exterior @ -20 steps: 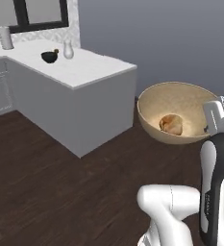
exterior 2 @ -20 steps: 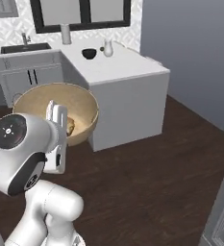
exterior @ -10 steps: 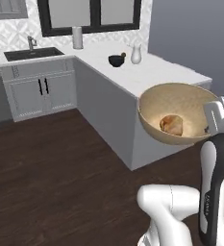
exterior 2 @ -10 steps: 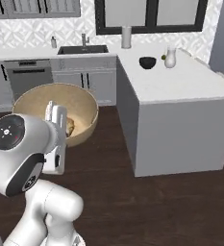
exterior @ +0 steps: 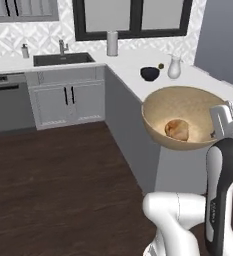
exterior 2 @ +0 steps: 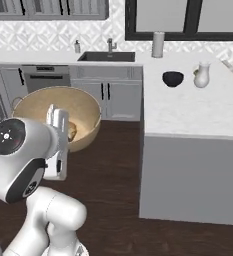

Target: Open the cabinet, pick up the bread from the cabinet and place it in the basket. Then move the basket to the dining counter.

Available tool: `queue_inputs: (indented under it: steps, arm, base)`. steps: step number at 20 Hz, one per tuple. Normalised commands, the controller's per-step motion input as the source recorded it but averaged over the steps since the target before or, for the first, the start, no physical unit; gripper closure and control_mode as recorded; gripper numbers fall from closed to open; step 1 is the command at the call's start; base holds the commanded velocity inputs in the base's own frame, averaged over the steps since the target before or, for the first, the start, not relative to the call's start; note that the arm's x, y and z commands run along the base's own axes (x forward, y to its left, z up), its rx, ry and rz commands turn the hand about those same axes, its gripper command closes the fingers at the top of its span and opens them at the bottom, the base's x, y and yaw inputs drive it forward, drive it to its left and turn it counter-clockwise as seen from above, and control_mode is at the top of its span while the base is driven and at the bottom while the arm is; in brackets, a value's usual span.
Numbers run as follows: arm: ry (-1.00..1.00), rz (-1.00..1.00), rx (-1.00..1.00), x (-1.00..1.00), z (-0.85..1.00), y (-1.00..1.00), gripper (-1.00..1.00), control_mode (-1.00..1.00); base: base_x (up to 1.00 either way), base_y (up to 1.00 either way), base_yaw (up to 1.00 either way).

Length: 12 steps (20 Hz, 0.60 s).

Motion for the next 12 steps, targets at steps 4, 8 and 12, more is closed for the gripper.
queue_inputs:
  steps: [4, 8, 12]
  arm:
    - [0.00, 0.00, 0.00, 0.00, 0.00, 0.00, 1.00, 1.00]
    - [0.00, 0.00, 0.00, 0.00, 0.00, 0.00, 1.00, 1.00]
    - [0.00, 0.00, 0.00, 0.00, 0.00, 0.00, 1.00, 1.00]
  base:
    - [1.00, -1.00, 0.34]
    - [0.65, -1.00, 0.20]
    - [0.29, -1.00, 0.06]
